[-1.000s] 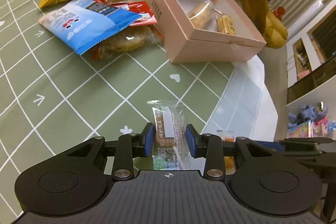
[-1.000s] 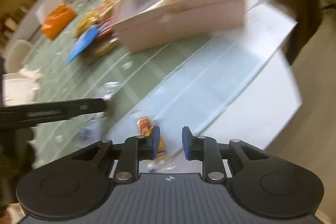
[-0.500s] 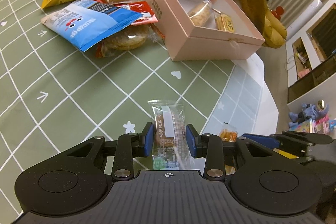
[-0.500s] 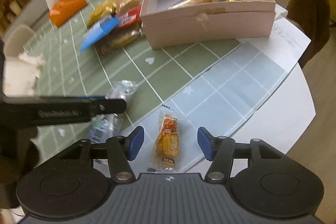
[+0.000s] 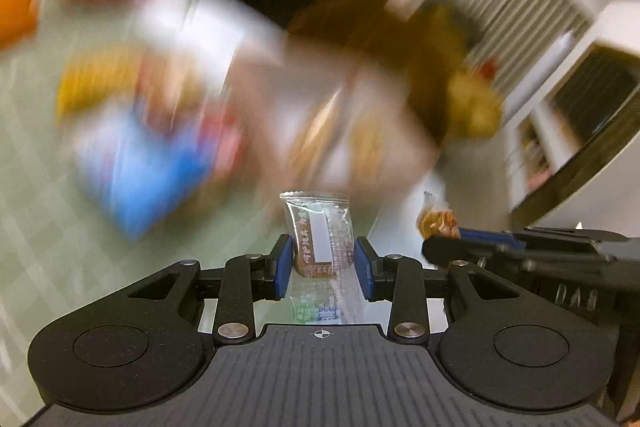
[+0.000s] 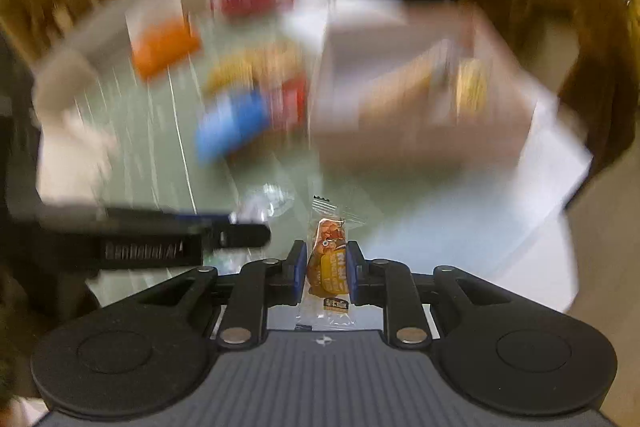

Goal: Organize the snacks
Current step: 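Open both grippers over the pink box to drop the snacks inside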

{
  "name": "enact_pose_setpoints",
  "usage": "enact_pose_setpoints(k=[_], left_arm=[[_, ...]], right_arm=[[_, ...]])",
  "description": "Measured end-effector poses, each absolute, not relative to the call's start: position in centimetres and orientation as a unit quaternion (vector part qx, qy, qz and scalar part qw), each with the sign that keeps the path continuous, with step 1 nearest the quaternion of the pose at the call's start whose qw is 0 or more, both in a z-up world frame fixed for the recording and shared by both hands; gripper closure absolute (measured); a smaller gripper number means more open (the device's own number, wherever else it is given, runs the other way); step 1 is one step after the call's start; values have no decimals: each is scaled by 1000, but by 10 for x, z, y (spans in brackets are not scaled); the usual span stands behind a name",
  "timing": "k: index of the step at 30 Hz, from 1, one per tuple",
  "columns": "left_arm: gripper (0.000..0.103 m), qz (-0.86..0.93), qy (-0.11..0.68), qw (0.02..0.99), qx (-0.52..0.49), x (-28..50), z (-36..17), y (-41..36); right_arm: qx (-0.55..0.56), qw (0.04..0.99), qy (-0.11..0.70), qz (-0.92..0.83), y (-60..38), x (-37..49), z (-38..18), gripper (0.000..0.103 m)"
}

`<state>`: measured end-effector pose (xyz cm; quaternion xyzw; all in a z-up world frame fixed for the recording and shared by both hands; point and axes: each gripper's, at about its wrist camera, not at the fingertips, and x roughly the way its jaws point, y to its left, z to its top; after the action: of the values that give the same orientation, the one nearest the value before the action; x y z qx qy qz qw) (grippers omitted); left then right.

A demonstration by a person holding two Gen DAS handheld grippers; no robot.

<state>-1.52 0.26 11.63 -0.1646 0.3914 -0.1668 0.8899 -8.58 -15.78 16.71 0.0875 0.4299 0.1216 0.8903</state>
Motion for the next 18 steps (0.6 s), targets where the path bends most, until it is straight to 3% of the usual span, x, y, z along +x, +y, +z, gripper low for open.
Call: enact_pose_setpoints(k=[3,7,13,15,18], left_arm=[[65,-185,318,918,-149,15,181,6],[64,-194,315,919,-138,78,212,-1],[63,-209,366,887,-190,155,173,-8],[63,-190,407,871,-197,176,147,-8],[63,-195,405,868,-213,176,131,7]], right_arm=[[94,923,357,107,-177,-61,235,83],[97,938,317,101,-191,-21,276,83],[126,916,375,65,-208,38,241,82],[124,903,408,41,-213,55,217,78],[137,892,431,22,-221,61,190,71]])
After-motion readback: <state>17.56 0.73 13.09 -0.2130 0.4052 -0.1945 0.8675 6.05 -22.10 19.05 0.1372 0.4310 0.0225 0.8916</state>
